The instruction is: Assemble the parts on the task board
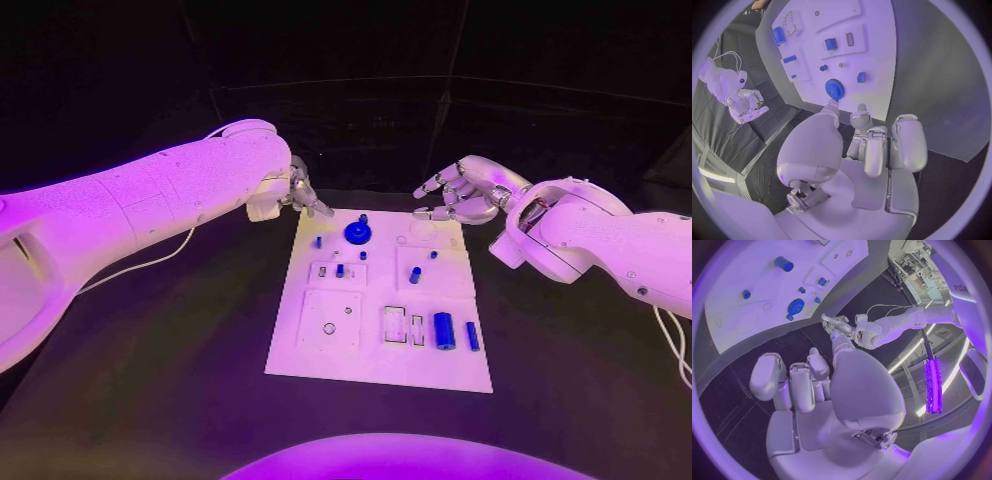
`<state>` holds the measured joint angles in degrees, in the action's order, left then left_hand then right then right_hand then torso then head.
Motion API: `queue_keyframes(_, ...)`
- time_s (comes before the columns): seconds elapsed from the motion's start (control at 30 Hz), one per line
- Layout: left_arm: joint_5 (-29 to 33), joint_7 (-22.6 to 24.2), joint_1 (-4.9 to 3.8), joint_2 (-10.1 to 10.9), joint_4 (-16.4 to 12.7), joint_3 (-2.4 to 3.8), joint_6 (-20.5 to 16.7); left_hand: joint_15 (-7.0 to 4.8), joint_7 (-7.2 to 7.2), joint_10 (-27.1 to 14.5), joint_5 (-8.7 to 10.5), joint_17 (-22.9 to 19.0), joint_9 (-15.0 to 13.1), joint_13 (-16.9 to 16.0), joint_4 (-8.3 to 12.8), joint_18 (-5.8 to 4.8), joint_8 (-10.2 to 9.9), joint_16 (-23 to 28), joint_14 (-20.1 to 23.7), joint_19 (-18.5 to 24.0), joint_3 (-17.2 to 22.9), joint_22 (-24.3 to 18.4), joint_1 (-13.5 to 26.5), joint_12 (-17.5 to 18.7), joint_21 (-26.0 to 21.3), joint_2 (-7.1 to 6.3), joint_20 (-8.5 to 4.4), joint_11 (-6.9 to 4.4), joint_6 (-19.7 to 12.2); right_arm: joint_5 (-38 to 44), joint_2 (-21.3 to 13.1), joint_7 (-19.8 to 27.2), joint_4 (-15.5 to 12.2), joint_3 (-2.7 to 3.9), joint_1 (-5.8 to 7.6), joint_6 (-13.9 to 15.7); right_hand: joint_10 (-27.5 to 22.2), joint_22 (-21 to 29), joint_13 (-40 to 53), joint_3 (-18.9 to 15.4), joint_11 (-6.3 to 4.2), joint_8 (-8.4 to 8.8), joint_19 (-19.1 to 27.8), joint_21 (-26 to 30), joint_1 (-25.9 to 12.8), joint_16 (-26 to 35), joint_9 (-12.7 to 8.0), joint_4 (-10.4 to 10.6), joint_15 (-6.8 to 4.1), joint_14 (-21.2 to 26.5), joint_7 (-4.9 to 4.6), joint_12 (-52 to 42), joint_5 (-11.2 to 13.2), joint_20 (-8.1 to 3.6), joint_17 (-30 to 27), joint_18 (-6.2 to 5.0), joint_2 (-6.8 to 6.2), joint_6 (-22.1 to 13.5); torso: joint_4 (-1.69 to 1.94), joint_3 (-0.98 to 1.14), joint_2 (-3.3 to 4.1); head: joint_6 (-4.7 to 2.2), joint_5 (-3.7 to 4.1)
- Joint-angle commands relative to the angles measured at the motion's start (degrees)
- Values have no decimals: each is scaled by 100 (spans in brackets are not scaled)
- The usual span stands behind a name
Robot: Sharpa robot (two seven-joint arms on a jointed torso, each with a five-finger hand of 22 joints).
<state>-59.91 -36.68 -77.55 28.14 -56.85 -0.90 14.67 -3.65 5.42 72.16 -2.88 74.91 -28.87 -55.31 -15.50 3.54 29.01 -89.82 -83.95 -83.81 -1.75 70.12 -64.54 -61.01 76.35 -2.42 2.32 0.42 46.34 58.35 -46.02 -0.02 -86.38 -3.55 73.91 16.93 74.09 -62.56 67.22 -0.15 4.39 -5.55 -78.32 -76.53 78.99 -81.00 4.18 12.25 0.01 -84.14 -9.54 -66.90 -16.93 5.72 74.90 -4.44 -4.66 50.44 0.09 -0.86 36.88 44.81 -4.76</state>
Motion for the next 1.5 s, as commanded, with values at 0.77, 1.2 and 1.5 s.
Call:
queue_keyframes(0.77,-377,344,205,-492,822,-144,870,-15,-107,89,19,1509,157,-100,-73,26,58,-18,-605,-77,-381,195,-68,-147,112,243,-6,-43,470,-23,76,70,31,2,8,11,-34,11,-6,-36,0,-15,43,26,-24,28,-7,5,-24,-257,-6,12,-64,4,52,-83,25,-60,-4,0,3,38,-13)
queue_keyframes(1.2,-377,399,246,-538,848,-172,977,-31,-125,104,17,1509,211,-111,-21,17,44,-18,-605,-89,-412,241,-217,-164,141,350,-22,-60,543,-23,78,71,30,2,8,12,-34,11,-5,-40,0,-17,40,27,-13,30,-7,4,-25,-258,-5,11,-87,3,52,-83,32,-62,-8,0,8,28,-17)
queue_keyframes(1.5,-376,445,257,-556,869,-175,928,-34,-127,107,16,1509,255,-106,31,15,24,-18,-605,-90,-398,254,-349,-166,146,451,-27,-63,576,-23,88,74,34,2,9,9,-34,15,-5,-44,-1,-20,40,31,-3,34,-6,4,-25,-258,-5,10,-116,2,49,-83,41,-63,0,-3,6,38,-11)
